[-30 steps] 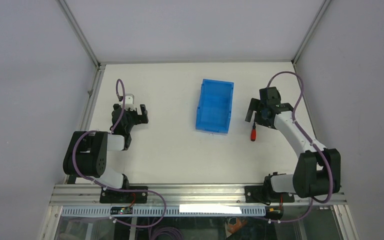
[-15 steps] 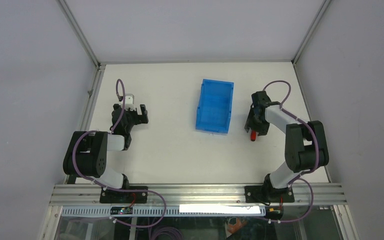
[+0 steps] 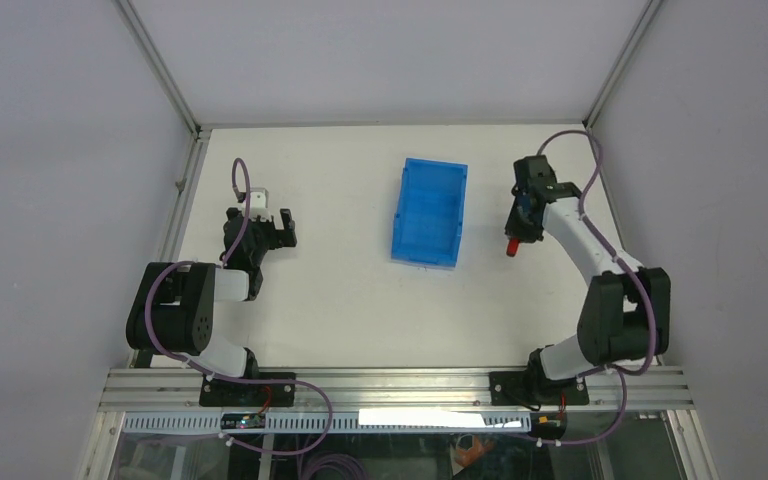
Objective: Put the screwdriver in the bin
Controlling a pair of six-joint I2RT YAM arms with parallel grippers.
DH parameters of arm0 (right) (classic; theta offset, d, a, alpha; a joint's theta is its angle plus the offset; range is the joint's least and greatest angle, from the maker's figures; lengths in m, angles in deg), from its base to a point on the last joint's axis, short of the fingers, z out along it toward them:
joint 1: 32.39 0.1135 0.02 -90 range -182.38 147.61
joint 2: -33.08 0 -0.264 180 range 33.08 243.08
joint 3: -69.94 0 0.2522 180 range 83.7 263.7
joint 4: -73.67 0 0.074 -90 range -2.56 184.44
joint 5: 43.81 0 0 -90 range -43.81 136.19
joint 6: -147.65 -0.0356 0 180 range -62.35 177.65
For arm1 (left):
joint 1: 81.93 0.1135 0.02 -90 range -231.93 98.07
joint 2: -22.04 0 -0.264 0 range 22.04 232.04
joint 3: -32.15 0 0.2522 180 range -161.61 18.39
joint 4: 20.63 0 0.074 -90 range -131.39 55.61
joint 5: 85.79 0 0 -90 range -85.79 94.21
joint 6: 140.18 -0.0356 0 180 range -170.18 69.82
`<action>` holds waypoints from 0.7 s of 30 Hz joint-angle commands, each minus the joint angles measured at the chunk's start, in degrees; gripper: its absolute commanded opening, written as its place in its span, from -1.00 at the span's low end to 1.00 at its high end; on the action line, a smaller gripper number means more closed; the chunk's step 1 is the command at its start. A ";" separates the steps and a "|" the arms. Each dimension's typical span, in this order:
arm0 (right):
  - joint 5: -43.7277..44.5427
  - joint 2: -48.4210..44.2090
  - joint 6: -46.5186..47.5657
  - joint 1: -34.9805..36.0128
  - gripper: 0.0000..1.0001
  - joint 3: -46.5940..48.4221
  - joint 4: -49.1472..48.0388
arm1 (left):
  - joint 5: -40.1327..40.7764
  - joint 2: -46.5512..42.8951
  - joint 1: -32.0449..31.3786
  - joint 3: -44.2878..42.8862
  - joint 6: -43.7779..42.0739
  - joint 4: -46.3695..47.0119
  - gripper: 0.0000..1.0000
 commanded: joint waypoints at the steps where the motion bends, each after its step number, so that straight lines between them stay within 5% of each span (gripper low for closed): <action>1: -1.36 -9.65 1.81 1.95 -0.92 7.63 2.65 | -0.56 -1.33 -0.62 -0.13 0.93 1.54 0.98; 13: 0.96 -6.18 1.44 23.20 -0.79 24.28 4.11 | -0.60 -1.33 -0.63 -0.13 0.93 1.54 0.98; 21: 2.52 6.04 -0.78 25.92 -0.74 28.06 -0.08 | -0.58 -1.35 -0.62 -0.13 0.93 1.50 0.98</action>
